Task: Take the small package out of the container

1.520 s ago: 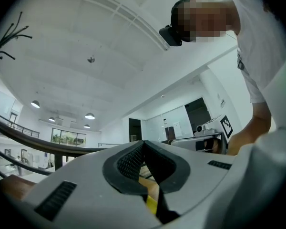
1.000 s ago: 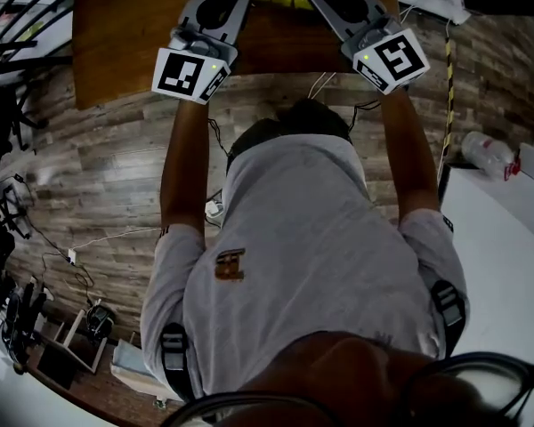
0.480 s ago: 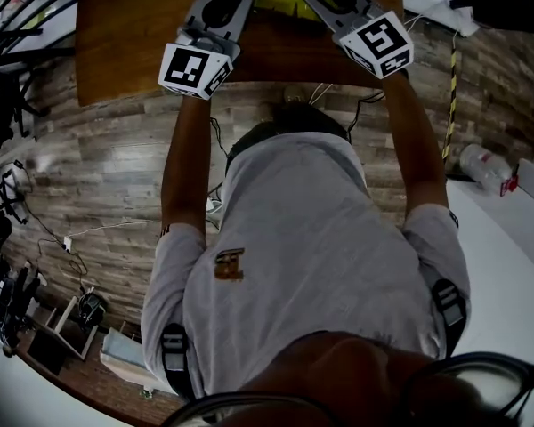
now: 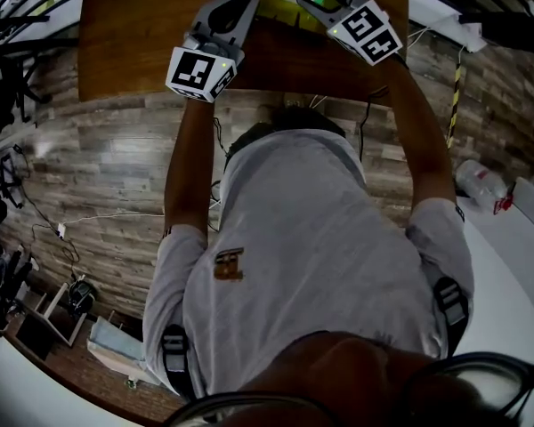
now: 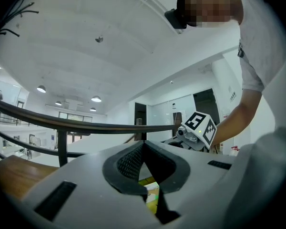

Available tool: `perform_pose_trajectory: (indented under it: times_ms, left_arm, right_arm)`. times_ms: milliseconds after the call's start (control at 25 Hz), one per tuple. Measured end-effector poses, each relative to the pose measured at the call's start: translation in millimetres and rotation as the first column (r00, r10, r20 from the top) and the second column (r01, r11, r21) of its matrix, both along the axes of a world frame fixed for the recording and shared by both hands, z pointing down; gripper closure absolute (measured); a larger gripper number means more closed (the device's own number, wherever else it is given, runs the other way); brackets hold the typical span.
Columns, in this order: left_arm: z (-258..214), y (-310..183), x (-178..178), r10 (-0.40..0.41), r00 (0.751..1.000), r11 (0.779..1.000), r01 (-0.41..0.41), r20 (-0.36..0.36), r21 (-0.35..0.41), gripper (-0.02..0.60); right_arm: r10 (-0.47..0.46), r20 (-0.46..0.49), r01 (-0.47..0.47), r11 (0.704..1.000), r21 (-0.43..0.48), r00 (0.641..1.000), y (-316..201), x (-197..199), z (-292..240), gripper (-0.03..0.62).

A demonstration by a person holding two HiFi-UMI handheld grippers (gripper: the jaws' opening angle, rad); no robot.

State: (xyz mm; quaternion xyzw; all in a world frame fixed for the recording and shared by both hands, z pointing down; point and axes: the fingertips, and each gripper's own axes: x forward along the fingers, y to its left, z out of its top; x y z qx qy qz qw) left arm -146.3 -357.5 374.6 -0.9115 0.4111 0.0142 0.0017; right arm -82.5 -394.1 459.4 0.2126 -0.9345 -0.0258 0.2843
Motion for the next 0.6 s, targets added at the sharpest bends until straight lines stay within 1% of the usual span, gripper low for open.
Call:
perform_pose_trajectory:
  times_ms: [280,400,600]
  left_arm:
    - [18.7,-17.6,-10.8,-0.015,1.000,0.999,0.015,0.003,-0.031,0.563]
    - [26.5,-25.2,-9.8,-0.017,1.000,0.999,0.017,0.001,-0.045,0.563]
    - [40.6,-38.8,-8.5,-0.018,1.000,0.997,0.019,0.016,-0.075,0.563]
  right_arm:
    - [-0.048,-0.139,0.036,0.996,-0.087,0.989,-20.7,-14.0,46.8,0.398]
    - [-0.065,-0.197,0.043,0.993,-0.113,0.978,-26.7,-15.1,62.9,0.385]
    - [-0.084,-0.289,0.037,0.986,-0.164,0.954,-37.4,-14.9,87.5,0.378]
